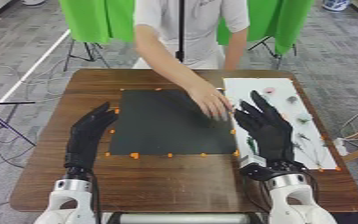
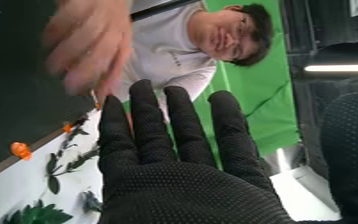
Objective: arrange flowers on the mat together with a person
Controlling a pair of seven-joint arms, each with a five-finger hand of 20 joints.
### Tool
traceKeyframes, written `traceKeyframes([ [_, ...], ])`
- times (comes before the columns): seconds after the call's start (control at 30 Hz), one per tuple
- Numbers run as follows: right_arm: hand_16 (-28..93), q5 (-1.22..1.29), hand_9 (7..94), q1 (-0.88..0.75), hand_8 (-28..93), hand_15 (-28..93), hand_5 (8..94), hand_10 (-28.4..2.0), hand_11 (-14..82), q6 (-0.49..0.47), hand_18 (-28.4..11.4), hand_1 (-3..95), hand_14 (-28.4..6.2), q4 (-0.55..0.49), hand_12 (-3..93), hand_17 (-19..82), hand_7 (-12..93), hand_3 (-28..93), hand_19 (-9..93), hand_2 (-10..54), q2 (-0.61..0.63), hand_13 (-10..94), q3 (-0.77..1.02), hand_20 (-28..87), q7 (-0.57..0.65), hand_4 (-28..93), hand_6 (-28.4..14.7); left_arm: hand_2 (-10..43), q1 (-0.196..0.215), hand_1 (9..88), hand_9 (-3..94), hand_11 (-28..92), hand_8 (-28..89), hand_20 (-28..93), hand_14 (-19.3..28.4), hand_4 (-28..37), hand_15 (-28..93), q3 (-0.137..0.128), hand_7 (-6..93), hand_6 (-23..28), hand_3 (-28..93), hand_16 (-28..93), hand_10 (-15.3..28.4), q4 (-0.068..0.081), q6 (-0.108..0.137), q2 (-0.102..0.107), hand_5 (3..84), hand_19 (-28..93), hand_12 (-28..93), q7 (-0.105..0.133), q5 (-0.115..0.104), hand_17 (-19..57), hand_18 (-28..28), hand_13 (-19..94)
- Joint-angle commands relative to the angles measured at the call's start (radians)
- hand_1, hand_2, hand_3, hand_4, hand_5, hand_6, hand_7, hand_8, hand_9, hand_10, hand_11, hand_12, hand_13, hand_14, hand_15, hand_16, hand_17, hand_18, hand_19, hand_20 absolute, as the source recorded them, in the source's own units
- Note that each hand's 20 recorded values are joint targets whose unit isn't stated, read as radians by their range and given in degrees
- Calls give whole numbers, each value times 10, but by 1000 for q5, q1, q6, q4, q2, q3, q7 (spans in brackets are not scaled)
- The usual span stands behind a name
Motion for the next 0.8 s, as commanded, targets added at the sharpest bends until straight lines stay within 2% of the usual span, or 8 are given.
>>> traceKeyframes([
  [0.03, 165, -5, 366, -12, -88, 93, 291, -154, 31, 32, -128, 64, -149, -10, 120, 160, 114, 739, 52, 95, -4, 318, 3, 237, -11, -189, -14, -34, 9, 271, 449, 154, -44, 197, 169, -179, 156, 1, 130, 49, 637, 47, 134, 2, -17, -11, 490, 67, 164, -16, 4, 55, 128, 345],
  [0.3, 165, -67, 387, -18, -89, 90, 340, -157, 36, -9, -127, 78, -147, -13, 120, 160, 113, 752, 50, 81, -10, 316, 23, 237, 9, -183, -20, -34, 19, 269, 449, 155, -50, 195, 168, -178, 158, 1, 129, 47, 639, 49, 133, -2, -11, -12, 482, 66, 164, -18, 1, 53, 128, 345],
  [0.37, 164, -115, 384, -18, -89, 85, 339, -157, 34, -19, -130, 80, -146, -13, 119, 156, 110, 752, 48, 78, -11, 303, 31, 237, 1, -183, -21, -34, 10, 269, 449, 154, -50, 195, 169, -178, 159, 4, 127, 47, 640, 49, 133, 2, -13, -12, 479, 66, 164, -14, 2, 53, 128, 345],
  [0.43, 163, -159, 373, -12, -89, 79, 329, -155, 31, -28, -133, 87, -143, -9, 117, 152, 107, 751, 48, 67, -8, 292, 36, 236, -8, -182, -22, -35, 1, 268, 448, 155, -50, 194, 170, -177, 159, -4, 124, 45, 641, 49, 134, 14, -55, -14, 476, 64, 164, 12, 3, 52, 128, 344],
  [0.5, 161, -179, 353, -11, -88, 72, 307, -151, 24, -28, -133, 97, -140, -8, 114, 149, 103, 749, 48, 52, -3, 275, 38, 234, -13, -180, -21, -49, 2, 268, 447, 153, -50, 190, 169, -177, 158, -11, 121, 44, 640, 48, 133, 18, -84, -16, 473, 58, 163, 20, 14, 53, 127, 344],
  [0.6, 160, -207, 330, -14, -85, 60, 286, -144, 20, -27, -133, 109, -134, -10, 113, 144, 103, 748, 46, 33, -4, 252, 43, 231, -18, -176, -18, -69, 12, 265, 444, 148, -49, 184, 166, -177, 145, -10, 115, 43, 644, 45, 130, 15, -85, -18, 470, 44, 164, 23, 3, 58, 124, 346],
  [0.73, 164, -271, 320, -17, -86, 56, 278, -143, 18, -22, -132, 113, -133, -6, 113, 140, 107, 751, 47, 23, -7, 246, 45, 229, -28, -173, -16, -75, 11, 260, 442, 143, -46, 192, 166, -181, 140, -14, 109, 44, 646, 46, 130, 22, -107, -17, 468, 48, 165, 28, -3, 74, 120, 348],
  [0.8, 165, -298, 320, -11, -86, 56, 277, -143, 18, -32, -132, 114, -134, -3, 113, 140, 107, 752, 47, 22, -7, 248, 45, 229, -33, -173, -16, -76, 4, 253, 442, 141, -45, 196, 167, -179, 140, -14, 108, 43, 655, 46, 131, 26, -104, -17, 469, 51, 165, 29, 4, 79, 119, 351],
])
